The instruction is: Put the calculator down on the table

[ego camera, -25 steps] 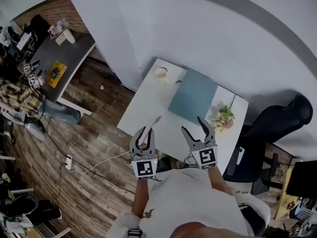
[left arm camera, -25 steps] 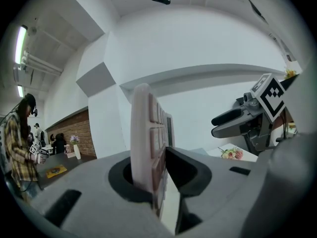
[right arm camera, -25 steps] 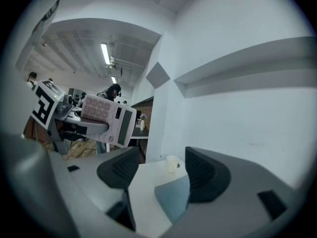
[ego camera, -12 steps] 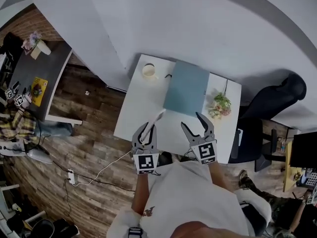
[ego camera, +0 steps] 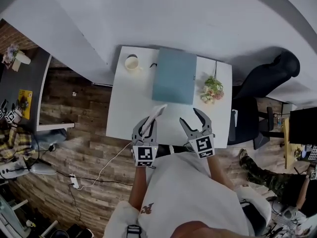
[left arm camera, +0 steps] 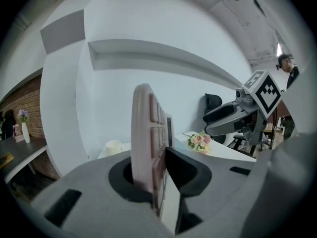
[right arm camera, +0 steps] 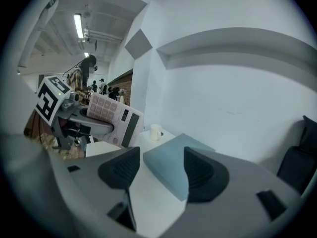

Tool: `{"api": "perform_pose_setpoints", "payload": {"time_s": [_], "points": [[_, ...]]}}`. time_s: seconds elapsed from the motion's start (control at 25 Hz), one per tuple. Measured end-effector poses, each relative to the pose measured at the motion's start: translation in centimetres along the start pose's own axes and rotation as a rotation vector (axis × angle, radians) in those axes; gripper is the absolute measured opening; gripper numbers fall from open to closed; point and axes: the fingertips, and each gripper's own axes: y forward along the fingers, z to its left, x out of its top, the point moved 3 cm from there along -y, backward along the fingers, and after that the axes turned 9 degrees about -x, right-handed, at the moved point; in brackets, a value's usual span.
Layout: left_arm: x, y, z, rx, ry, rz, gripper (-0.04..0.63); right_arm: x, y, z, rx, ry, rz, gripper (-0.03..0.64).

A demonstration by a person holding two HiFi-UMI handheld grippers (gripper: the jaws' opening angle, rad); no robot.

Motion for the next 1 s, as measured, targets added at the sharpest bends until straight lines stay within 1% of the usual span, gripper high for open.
{"api": "perform_pose_setpoints", "payload": {"time_s": [0.2, 0.8, 1.0], "points": [[-1.5, 1.4, -1.8, -0.047, -0.039, 0.036, 0.084, -2.5, -0.5, -0.7, 0.004, 0.012, 0.043, 0.279], [-6.0, 5.4, -5.6, -0.167, -0.144, 0.139, 0.085, -8.4, -0.4, -1.0, 0.057, 0.014, 0.15, 0.274], [-7.1, 6.5, -6.6, -0.194, -0.185, 0.169, 0.084, -10.1, -0.2, -1.3, 0.077, -0.017, 0.197, 0.272]]}}
